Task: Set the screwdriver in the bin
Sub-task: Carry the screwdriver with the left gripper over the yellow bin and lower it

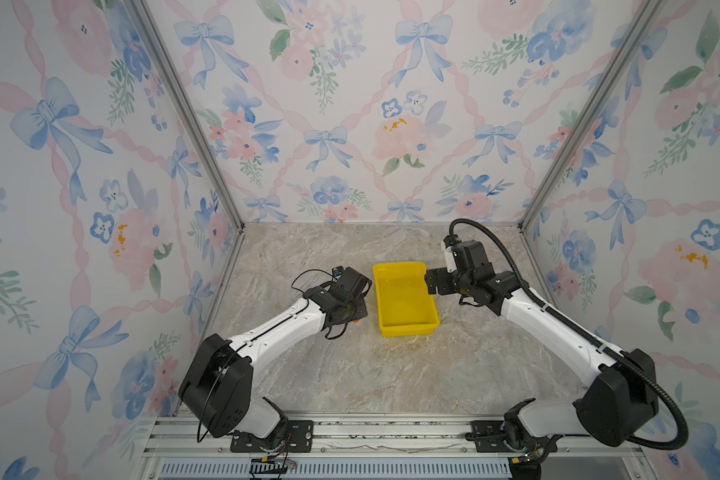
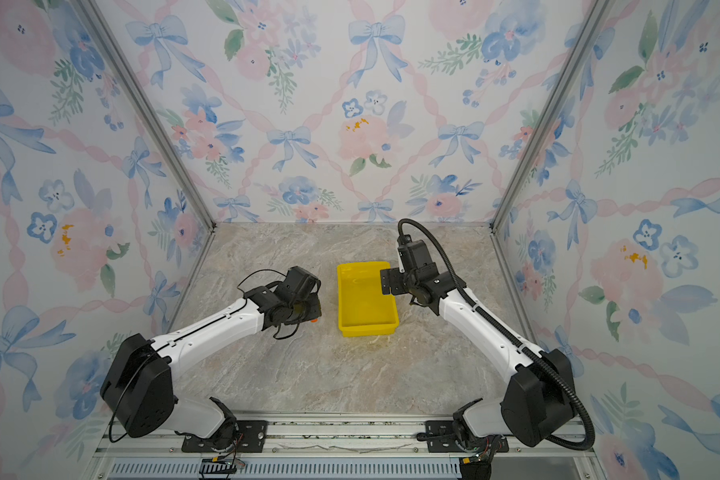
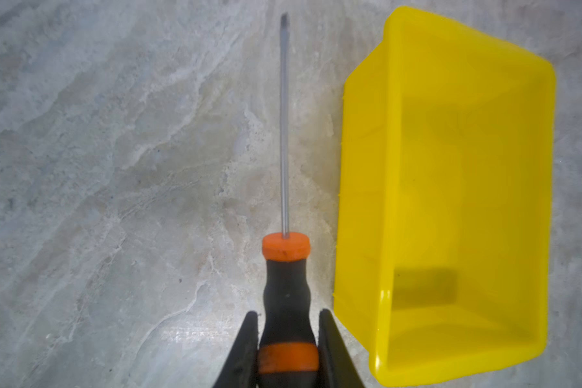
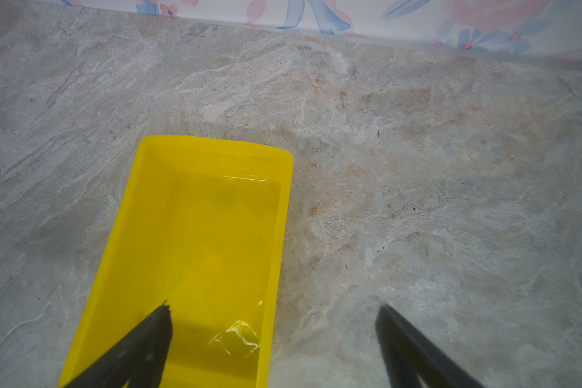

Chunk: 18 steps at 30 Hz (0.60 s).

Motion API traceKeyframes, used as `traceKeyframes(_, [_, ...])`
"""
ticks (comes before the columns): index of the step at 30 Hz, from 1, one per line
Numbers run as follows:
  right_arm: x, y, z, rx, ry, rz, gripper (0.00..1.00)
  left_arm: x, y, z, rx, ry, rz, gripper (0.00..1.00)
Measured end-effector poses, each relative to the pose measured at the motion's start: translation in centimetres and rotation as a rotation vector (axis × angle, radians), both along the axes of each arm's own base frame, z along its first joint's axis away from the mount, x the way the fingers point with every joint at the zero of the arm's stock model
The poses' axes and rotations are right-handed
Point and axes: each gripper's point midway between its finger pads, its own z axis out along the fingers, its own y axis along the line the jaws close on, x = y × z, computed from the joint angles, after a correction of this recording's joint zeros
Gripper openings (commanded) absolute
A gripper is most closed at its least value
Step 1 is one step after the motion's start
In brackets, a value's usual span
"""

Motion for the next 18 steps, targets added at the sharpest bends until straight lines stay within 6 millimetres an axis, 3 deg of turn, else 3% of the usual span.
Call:
traceKeyframes(5, [0.3, -1.1, 0.6, 0.035, -0.004, -0.041, 0.97, 2.7, -3.0, 4.5, -0.073, -0.082, -0.038, 0.01])
traceKeyframes(8, [0.5, -1.9, 1.0, 0.057, -0.008, -0.07, 0.97, 3.6, -5.1, 5.1, -0.088, -0.089, -0.069, 0.02])
traceKeyframes(18, [0.5, -4.9, 1.2, 0.106, -0.013, -0.168, 0.97, 3.7, -13.8, 0.4, -0.057, 0.0, -0.214, 0.01])
